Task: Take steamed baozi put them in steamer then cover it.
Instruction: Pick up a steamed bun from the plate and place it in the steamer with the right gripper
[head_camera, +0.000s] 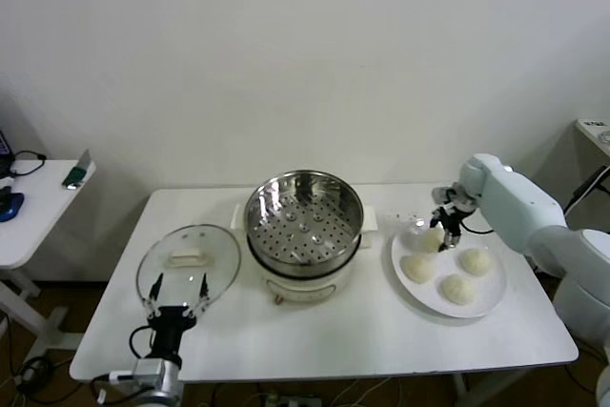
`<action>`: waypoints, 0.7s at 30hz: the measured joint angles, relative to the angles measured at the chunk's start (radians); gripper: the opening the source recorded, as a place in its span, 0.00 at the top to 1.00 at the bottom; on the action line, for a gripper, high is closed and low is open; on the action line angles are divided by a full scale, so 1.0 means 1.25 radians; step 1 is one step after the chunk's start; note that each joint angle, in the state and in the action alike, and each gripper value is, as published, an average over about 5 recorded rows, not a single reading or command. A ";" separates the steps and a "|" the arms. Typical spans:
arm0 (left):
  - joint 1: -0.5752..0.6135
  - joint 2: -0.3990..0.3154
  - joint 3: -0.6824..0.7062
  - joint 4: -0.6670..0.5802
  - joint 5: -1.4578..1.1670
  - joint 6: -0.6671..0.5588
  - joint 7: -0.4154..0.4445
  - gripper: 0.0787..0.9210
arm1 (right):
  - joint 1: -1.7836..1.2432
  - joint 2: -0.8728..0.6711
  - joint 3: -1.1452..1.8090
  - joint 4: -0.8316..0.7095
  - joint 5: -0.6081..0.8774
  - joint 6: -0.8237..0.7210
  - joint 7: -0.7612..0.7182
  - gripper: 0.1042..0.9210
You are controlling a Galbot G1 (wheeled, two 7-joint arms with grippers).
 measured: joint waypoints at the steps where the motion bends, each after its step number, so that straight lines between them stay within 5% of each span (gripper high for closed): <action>1: 0.002 0.000 0.000 -0.002 0.000 0.000 0.000 0.12 | 0.013 0.001 -0.009 0.008 0.005 0.007 -0.002 0.29; 21: 0.025 0.003 0.008 -0.012 0.007 0.001 0.001 0.12 | 0.269 0.125 -0.142 0.211 -0.041 0.256 0.007 0.27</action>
